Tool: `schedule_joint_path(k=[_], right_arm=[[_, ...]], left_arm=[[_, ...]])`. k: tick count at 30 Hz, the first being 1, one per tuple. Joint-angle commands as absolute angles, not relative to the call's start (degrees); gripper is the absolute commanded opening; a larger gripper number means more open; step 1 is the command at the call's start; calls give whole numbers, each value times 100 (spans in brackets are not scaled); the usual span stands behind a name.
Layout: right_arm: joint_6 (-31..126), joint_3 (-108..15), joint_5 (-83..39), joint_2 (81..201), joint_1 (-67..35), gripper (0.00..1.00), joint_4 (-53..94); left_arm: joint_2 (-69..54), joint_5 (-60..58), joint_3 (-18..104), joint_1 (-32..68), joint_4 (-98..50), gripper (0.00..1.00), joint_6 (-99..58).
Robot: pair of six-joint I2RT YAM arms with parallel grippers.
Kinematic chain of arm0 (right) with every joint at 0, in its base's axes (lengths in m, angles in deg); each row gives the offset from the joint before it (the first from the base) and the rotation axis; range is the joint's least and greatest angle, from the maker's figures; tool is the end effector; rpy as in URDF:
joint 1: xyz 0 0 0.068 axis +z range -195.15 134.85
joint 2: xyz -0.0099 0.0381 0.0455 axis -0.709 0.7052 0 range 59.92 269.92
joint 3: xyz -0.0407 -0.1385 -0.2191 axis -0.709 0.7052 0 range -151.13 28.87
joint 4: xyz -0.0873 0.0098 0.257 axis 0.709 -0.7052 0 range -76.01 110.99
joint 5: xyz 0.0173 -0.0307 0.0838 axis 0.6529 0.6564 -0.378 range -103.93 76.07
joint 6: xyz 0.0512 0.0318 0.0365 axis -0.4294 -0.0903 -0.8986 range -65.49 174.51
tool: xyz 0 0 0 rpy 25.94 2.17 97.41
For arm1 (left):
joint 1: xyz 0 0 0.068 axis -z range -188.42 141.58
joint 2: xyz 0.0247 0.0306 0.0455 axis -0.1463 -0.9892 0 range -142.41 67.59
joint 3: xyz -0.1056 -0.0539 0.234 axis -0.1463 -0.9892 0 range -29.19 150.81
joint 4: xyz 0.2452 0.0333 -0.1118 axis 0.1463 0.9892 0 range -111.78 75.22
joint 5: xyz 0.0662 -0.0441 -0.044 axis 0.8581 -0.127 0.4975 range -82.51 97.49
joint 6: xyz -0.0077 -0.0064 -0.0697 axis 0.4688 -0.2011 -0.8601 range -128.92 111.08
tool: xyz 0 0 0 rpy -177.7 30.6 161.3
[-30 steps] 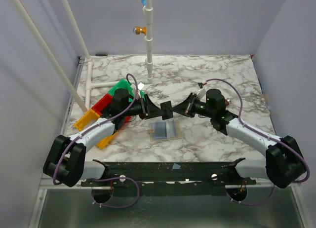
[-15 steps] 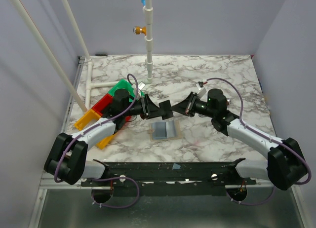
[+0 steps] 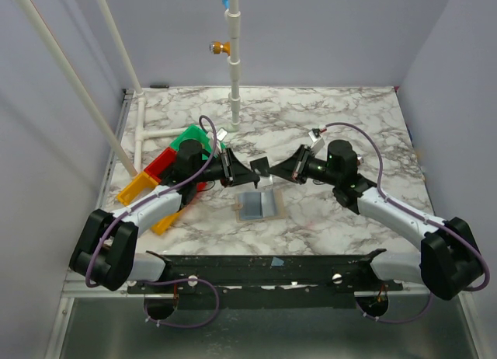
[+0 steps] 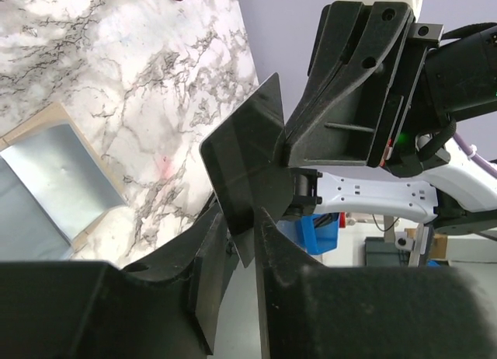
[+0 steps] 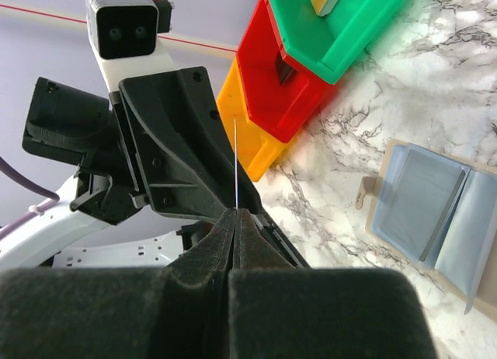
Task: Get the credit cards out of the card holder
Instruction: Place the credit card in the storage box.
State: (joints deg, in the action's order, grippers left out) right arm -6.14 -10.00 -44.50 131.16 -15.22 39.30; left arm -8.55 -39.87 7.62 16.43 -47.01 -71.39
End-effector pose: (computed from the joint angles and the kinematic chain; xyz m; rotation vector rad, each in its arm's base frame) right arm 0.2512 0.1784 0.2370 0.1214 2.0921 1.5307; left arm 0.2587 -0.1665 0.2161 0.0026 2.1462 -1.7376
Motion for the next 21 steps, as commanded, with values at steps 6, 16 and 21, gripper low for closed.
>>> schedule_joint_path(k=[6, 16, 21], right_arm=[[-590, -857, -4611, 13154, -1507, 1, 4064], [-238, -970, -4329, 13061, -1501, 55, 3618], [26, -1109, -3978, 12926, -1501, 79, 3168]], left_arm=[[-831, -4154, 774, 1643, -4894, 2, -7128], [-733, -4017, 930, 1654, -4237, 0, -6710], [-523, -3647, 1244, 1663, -3028, 0, -5999]])
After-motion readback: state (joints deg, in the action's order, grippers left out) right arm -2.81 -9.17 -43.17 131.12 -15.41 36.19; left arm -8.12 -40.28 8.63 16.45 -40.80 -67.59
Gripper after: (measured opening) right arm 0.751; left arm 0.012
